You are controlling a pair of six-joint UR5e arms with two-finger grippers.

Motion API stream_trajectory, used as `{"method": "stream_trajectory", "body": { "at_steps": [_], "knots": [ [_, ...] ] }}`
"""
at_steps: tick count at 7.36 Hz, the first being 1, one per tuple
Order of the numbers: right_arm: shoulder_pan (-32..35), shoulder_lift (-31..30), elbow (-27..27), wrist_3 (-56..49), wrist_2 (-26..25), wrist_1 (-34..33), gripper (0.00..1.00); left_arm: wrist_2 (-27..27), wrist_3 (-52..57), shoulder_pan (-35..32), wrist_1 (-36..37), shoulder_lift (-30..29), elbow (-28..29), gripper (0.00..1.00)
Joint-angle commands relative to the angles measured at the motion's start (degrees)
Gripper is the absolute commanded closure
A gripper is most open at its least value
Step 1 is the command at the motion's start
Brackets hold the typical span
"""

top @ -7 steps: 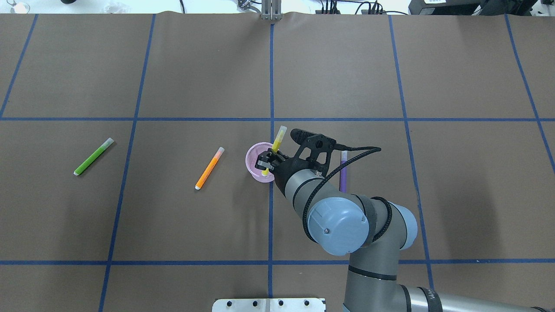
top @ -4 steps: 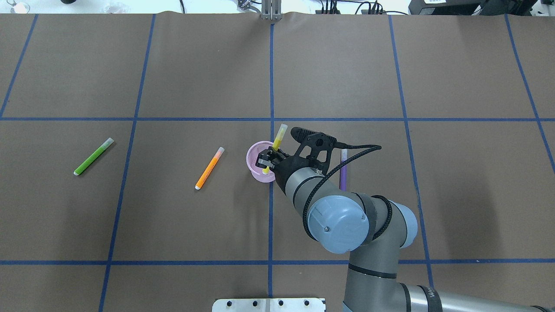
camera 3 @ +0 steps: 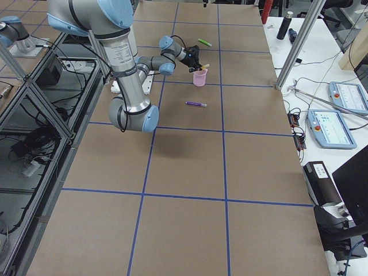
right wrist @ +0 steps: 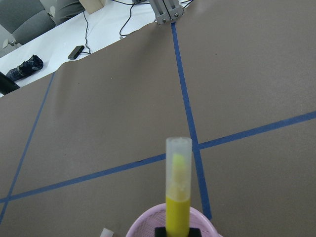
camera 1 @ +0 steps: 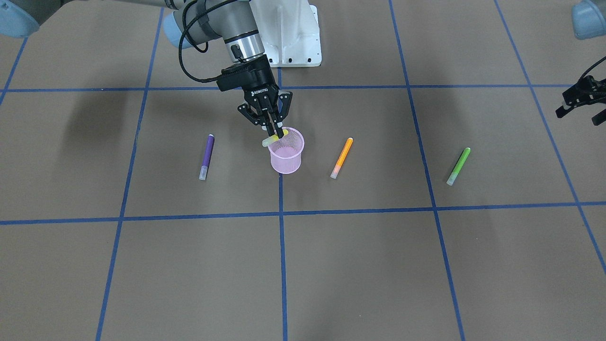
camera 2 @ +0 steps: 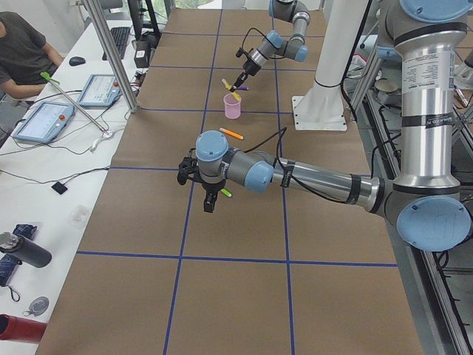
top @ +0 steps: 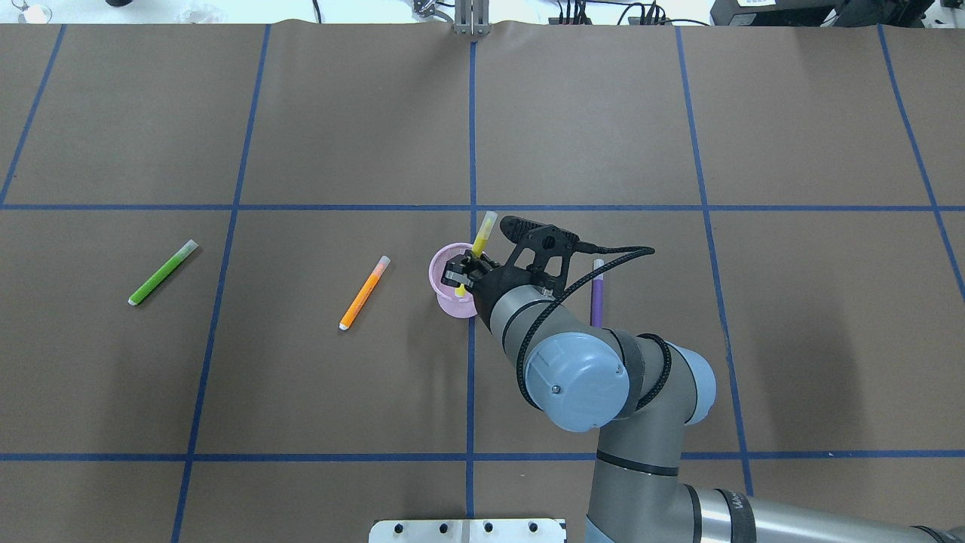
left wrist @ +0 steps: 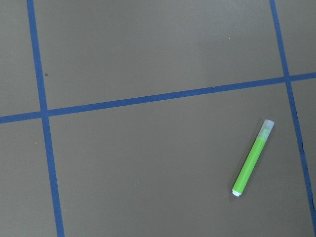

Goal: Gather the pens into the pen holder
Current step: 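Lower the yellow marker into the pink cup and open the right gripper, then lift the right gripper from the cup while the left reaches the green marker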

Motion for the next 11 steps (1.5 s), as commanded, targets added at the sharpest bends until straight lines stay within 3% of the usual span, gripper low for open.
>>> {"method": "stream_trajectory", "body": {
  "at_steps": [1,2,5,8,9,10,11],
  "knots": [
    [0.0,0.7,-0.8,-0.1,0.0,-0.1,0.27,0.0,0.0,0.0,-0.1,0.2,0.0,0.0],
    [0.1,0.7,-0.8,-0.1,0.0,-0.1,0.02,0.0,0.0,0.0,-0.1,0.2,0.0,0.0],
    [2.8,0.0,2.4,-0.1,1.7,0.1,0.02,0.0,-5.1,0.7,-0.3,-1.7,-1.0,0.01],
    [16.3,-11.4,8.3,-1.3,24.8,0.3,0.02,1.6,-10.9,9.4,-2.1,-4.4,-4.5,0.0],
    [20.9,-15.3,8.9,-5.2,30.8,1.1,0.02,7.0,-10.1,13.7,-2.1,-5.8,-5.3,0.03],
    [24.9,-18.3,9.1,-8.6,36.0,1.4,0.02,9.6,-8.0,17.3,-2.1,-6.1,-5.3,0.16],
    [29.0,-22.0,9.1,-13.8,42.0,1.4,0.02,11.7,-0.4,19.0,-1.7,-6.0,-4.7,0.16]
  ]
}}
